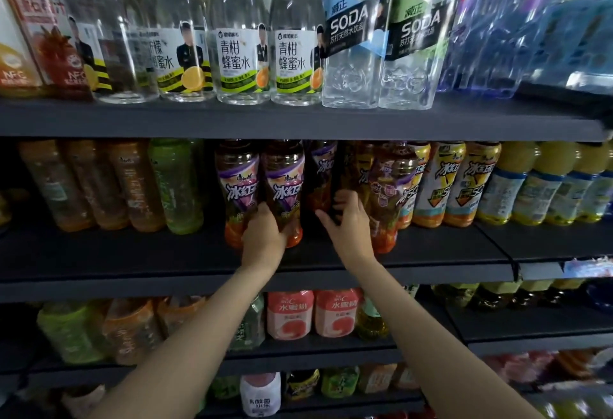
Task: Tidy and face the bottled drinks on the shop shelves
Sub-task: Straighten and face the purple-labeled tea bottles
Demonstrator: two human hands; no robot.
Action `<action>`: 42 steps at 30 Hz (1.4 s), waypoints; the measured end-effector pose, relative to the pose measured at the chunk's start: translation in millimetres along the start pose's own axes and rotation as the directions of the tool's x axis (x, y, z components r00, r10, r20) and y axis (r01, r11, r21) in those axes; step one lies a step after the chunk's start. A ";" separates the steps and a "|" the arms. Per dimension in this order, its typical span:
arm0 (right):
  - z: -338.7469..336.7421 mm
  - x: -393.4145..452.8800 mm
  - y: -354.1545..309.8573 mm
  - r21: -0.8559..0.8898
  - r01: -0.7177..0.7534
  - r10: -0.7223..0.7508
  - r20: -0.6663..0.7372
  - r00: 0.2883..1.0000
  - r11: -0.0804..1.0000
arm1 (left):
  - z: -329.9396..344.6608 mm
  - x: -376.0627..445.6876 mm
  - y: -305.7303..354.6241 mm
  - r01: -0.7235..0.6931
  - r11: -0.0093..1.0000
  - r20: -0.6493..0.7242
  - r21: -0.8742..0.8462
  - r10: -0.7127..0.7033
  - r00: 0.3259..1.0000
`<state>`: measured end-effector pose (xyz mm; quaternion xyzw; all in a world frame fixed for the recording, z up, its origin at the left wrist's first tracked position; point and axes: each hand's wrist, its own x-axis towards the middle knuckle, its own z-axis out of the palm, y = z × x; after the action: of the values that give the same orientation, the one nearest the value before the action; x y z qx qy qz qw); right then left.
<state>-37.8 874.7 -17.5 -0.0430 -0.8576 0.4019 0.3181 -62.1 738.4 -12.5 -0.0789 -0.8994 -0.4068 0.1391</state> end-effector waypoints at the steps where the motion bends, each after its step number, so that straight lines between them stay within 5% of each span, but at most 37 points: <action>1: 4.6 6.9 0.3 -0.005 -0.024 0.024 -0.005 1.000 1.000 | 2.5 -1.1 -1.4 -0.007 0.999 -0.027 0.048 0.009 1.000; 10: 61.6 84.7 1.3 -0.044 -0.389 0.391 0.031 0.920 0.920 | 15.3 -3.0 -8.2 -0.034 0.977 -0.094 0.210 0.055 0.994; 20: 36.2 43.3 -0.1 -0.108 -0.212 0.218 0.041 0.975 0.971 | 16.4 -4.6 -12.4 -0.082 0.987 -0.063 0.139 0.091 0.994; 30: -25.5 -17.6 -25.8 -0.112 -0.217 0.234 0.172 0.957 0.970 | -25.8 -52.2 -18.5 -0.249 0.963 0.224 0.101 0.222 0.949; 34: -51.4 -32.1 -35.0 0.201 -0.306 0.231 0.328 0.916 0.931 | -48.2 -67.0 -18.8 -0.230 0.957 0.370 -0.176 0.280 0.885; 38: -61.9 -63.9 -49.2 0.478 -0.532 0.266 0.517 0.813 0.699 | -59.9 -71.4 -6.6 0.028 0.945 0.610 -0.327 0.188 0.769; 42: -73.0 -67.2 -79.1 0.530 -0.496 0.295 0.420 0.858 0.688 | -67.2 -84.4 -1.8 0.016 0.924 0.519 -0.382 0.200 0.831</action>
<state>72.3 847.7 39.5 -0.0600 -0.6840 0.7222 0.0837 30.1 684.1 2.0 -0.2609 -0.8029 -0.5220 -0.1219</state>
